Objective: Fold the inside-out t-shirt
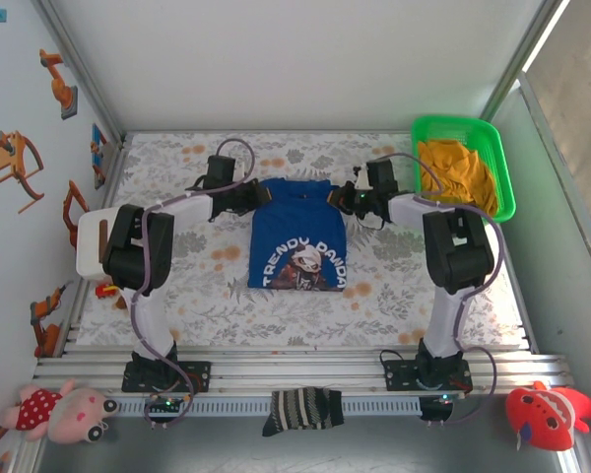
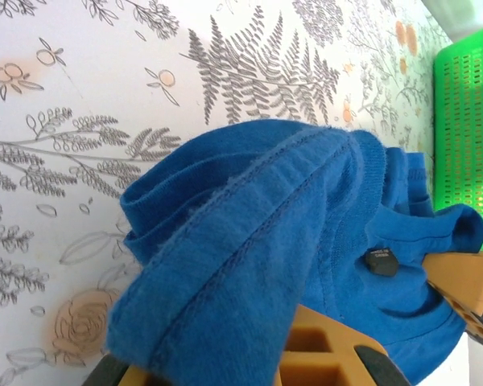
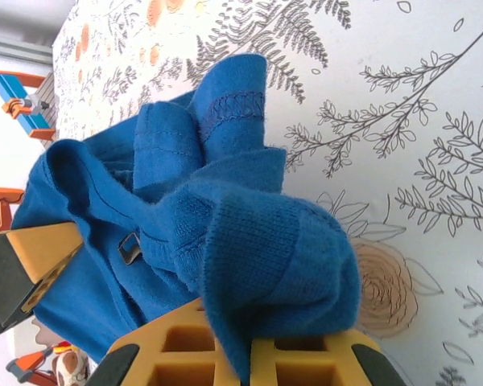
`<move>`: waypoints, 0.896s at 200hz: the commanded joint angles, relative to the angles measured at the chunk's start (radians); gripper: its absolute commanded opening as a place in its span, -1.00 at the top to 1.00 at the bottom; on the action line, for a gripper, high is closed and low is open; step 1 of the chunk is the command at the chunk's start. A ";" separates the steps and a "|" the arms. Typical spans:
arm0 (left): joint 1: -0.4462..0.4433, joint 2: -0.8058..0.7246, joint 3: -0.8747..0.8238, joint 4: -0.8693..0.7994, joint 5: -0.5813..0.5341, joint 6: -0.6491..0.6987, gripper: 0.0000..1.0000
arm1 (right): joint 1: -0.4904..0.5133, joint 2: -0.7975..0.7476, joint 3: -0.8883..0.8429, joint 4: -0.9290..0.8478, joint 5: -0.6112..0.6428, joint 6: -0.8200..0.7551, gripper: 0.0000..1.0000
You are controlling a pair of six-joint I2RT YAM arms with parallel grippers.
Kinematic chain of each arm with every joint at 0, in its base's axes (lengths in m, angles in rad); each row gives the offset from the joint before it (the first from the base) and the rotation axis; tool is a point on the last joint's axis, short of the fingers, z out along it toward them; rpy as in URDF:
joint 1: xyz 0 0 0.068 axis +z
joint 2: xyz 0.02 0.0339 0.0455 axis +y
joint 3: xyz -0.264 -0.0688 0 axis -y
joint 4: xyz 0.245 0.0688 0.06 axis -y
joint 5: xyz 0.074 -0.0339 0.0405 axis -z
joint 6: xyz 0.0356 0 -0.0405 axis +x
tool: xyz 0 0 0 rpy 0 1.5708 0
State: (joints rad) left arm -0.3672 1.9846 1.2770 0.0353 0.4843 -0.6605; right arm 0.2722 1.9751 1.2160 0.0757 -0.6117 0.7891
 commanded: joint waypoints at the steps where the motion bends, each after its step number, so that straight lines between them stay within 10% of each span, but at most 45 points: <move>1: 0.030 0.051 0.107 -0.008 0.029 -0.016 1.00 | -0.020 0.045 0.117 0.032 -0.024 0.057 1.00; 74: 0.065 -0.026 0.483 -0.166 0.072 0.009 1.00 | -0.060 -0.059 0.454 -0.076 -0.062 0.113 1.00; 179: -0.103 -0.386 -0.377 0.208 -0.049 -0.045 1.00 | 0.014 -0.513 -0.510 0.253 0.009 0.142 1.00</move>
State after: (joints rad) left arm -0.4259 1.6722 0.9970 0.1642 0.5171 -0.7097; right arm 0.2600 1.5658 0.8440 0.2508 -0.6510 0.9478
